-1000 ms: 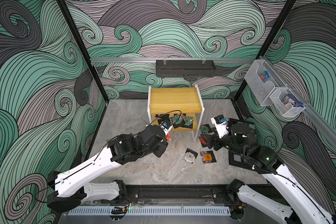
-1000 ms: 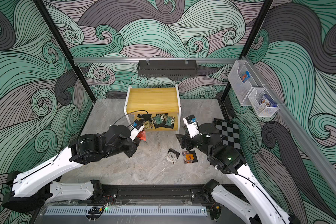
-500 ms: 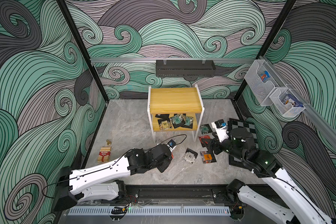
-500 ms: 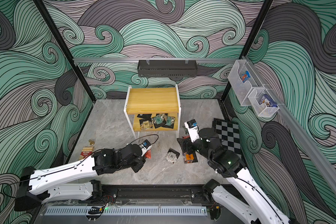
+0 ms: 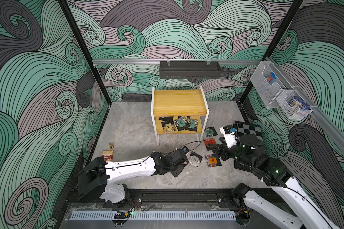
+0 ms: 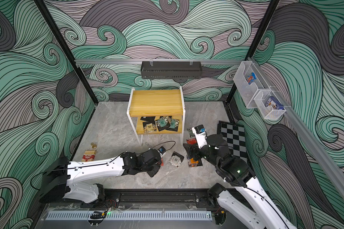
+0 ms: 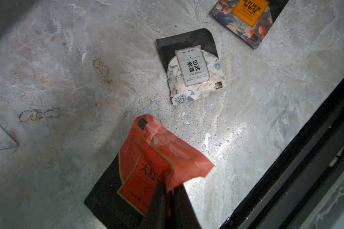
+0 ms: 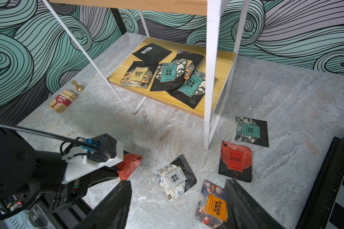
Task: Remove the tea bags from the shelf
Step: Place the tea bag at the center of the board.
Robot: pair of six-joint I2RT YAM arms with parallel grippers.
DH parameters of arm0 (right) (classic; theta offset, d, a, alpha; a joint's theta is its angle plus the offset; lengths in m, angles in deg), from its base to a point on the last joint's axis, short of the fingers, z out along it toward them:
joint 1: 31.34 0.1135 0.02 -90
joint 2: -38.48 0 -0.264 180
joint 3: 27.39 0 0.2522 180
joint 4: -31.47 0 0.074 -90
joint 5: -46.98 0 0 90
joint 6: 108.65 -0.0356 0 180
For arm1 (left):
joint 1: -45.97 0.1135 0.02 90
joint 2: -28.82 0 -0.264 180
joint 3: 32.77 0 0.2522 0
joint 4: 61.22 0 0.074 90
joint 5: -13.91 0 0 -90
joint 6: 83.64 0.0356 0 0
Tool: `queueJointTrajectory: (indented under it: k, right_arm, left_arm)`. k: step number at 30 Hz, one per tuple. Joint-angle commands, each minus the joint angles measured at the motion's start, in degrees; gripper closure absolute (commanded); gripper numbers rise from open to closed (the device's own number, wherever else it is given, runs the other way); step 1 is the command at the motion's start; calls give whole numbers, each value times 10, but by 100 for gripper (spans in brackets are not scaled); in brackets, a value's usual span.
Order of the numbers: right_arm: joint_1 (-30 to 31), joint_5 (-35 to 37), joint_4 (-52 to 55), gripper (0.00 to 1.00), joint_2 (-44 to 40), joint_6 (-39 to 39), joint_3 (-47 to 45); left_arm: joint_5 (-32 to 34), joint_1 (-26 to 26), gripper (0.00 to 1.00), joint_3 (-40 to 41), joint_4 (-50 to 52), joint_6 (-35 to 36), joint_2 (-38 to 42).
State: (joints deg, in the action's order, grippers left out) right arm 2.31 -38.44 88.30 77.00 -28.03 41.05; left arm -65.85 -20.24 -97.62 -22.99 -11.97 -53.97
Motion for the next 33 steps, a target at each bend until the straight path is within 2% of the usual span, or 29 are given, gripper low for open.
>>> queueJointTrajectory:
  k: [1,7,13,17,22,33]
  right_arm:
    - [-5,5,9,23,-7,-4,2]
    - [-8,12,21,23,-15,3,4]
    - [-10,10,23,23,-16,2,1]
    - [-10,9,23,22,-9,3,4]
    - [-13,10,23,22,0,7,6]
    - [-19,11,22,22,14,10,17]
  left_arm:
    - [-8,-3,87,-6,-42,-11,-30]
    - [20,-4,87,-15,-59,-21,-89]
    - [58,-4,84,-18,-63,-20,-115]
    - [70,-4,77,-22,-58,-14,-123]
    - [72,-3,61,-21,-49,-13,-116]
    - [78,-4,53,-23,11,-17,-25]
